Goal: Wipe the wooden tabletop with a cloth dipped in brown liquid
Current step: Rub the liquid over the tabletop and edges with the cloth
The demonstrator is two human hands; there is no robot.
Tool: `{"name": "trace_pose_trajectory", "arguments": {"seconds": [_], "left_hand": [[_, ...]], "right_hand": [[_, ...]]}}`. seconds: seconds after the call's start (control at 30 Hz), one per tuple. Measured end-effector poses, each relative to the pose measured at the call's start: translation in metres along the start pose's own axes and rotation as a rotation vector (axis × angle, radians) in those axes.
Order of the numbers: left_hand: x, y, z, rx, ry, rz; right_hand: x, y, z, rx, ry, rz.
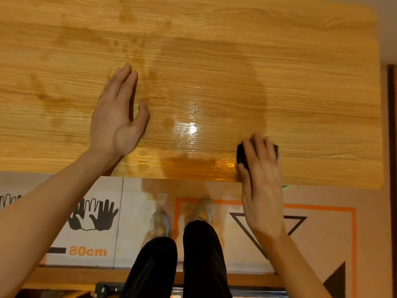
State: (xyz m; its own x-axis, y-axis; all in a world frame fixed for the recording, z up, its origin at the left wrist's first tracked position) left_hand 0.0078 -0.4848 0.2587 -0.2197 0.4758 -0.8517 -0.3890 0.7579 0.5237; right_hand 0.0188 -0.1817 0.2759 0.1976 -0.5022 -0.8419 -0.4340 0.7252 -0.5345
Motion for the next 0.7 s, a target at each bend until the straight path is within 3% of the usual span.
{"name": "trace_pose_trajectory", "arguments": {"seconds": [0.13, 0.37, 0.47, 0.6, 0.7], "left_hand": [[0.001, 0.001, 0.001, 0.039, 0.008, -0.032], [-0.001, 0.002, 0.003, 0.017, 0.011, -0.050], [0.000, 0.002, 0.002, -0.006, -0.007, -0.057], [0.000, 0.001, 0.000, -0.010, -0.017, -0.073], [0.000, 0.003, -0.001, 0.023, -0.013, -0.092]], "right_hand": [[0.001, 0.007, -0.010, -0.091, -0.053, 0.043], [0.016, 0.014, -0.144, 0.074, 0.132, 0.154], [0.025, -0.006, -0.101, 0.007, 0.116, 0.159], [0.040, -0.041, -0.010, -0.200, -0.089, 0.212], [0.036, -0.031, -0.047, -0.242, -0.108, 0.142]]}}
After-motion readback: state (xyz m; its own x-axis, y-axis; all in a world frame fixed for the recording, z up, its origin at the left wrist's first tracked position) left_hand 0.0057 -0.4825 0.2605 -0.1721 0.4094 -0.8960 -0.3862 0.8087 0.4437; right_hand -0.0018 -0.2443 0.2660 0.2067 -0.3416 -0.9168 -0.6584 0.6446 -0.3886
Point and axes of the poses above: each hand's wrist, its own z-axis away from the middle knuckle, its own x-axis out of the palm, y = z × x, the point moved 2 cm from there along -z, towards the middle knuckle, and after that the axes turned 9 degrees about -x, right-handed, at the moved point
